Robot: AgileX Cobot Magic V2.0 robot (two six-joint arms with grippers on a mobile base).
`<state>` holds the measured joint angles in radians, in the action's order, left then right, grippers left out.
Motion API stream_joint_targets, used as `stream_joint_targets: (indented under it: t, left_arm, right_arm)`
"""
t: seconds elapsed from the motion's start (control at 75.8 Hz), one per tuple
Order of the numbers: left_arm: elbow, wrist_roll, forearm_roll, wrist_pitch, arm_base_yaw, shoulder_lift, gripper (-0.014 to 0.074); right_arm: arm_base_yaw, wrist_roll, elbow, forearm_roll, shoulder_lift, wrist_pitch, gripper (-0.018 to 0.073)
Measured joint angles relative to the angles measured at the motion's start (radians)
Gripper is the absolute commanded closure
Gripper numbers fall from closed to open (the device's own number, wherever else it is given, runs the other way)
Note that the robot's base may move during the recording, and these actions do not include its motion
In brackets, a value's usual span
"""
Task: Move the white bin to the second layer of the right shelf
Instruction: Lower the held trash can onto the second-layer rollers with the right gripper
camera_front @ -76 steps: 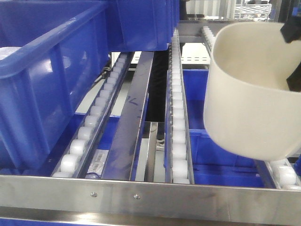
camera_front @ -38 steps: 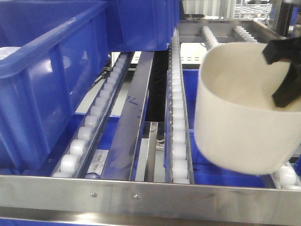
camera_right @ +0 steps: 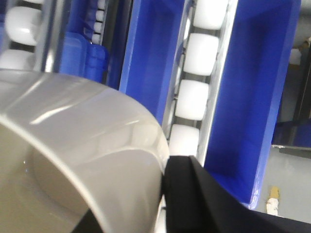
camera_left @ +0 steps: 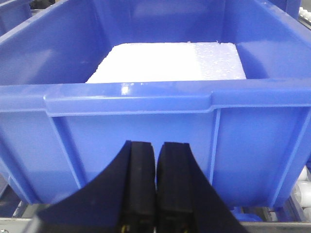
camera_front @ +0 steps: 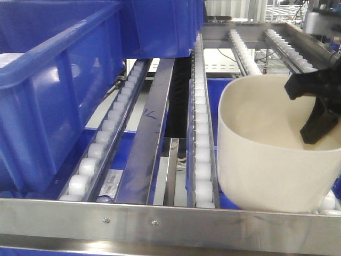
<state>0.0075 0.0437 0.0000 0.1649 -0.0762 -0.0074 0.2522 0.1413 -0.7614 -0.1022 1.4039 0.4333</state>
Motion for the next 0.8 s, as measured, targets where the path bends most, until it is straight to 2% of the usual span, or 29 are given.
stream_joint_targets:
  t: [0.501,0.58,0.633,0.673,0.752,0.805]
  left_arm:
    - [0.000,0.000,0.000,0.000,0.000,0.000,0.0512]
    - [0.000,0.000,0.000,0.000,0.000,0.000,0.0512]
    - [0.000,0.000,0.000,0.000,0.000,0.000,0.0512]
    - [0.000,0.000,0.000,0.000,0.000,0.000,0.0512]
    - [0.000,0.000,0.000,0.000,0.000,0.000,0.0512]
    - [0.000,0.000,0.000,0.000,0.000,0.000,0.0512]
  right_arm:
    - [0.000,-0.002,0.000,0.002,0.011,-0.010,0.0485]
    - [0.000,-0.002,0.000,0.004,0.011,-0.010,0.0397]
    - [0.000,-0.002,0.000,0.004,0.011,-0.010,0.0305]
    - [0.000,-0.002,0.000,0.005,0.011,-0.010,0.0203]
    - [0.000,-0.002,0.000,0.005,0.011,-0.016,0.0072]
    - [0.001,-0.002,0.000,0.005,0.011,-0.023,0.0027]
